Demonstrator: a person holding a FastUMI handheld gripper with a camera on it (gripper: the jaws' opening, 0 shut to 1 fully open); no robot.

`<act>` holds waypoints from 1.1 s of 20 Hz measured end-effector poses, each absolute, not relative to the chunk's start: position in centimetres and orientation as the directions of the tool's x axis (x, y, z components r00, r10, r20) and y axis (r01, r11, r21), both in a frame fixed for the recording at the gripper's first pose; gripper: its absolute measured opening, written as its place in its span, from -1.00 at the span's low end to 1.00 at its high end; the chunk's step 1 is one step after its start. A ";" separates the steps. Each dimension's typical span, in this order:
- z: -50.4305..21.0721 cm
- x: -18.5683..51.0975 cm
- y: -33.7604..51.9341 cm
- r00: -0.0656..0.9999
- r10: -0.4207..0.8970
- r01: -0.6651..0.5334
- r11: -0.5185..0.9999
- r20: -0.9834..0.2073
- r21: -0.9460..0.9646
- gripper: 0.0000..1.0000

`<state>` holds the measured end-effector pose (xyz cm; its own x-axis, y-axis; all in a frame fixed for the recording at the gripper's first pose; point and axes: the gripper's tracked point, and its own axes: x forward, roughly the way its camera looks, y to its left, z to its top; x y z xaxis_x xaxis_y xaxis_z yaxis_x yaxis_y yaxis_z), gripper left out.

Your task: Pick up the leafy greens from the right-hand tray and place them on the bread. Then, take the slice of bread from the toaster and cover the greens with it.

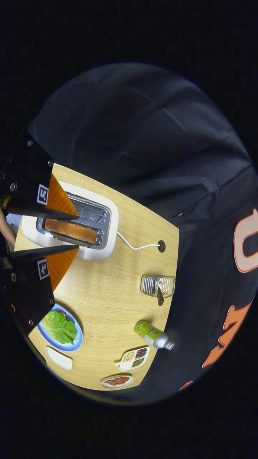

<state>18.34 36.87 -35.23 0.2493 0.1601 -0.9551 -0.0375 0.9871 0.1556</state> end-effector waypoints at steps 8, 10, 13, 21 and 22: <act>-33.7 18.7 37.3 0.288 0.225 0.014 0.971 -0.931 0.239 -0.78; -32.2 18.8 37.1 0.317 0.252 0.021 0.962 -0.914 0.272 -0.83; -29.6 18.9 36.4 0.358 0.297 0.045 0.942 -0.885 0.334 -0.84; -23.1 18.4 32.6 0.497 0.365 0.001 0.907 -0.787 0.422 -0.85; -22.7 18.2 31.6 0.507 0.364 -0.003 0.908 -0.781 0.420 -0.85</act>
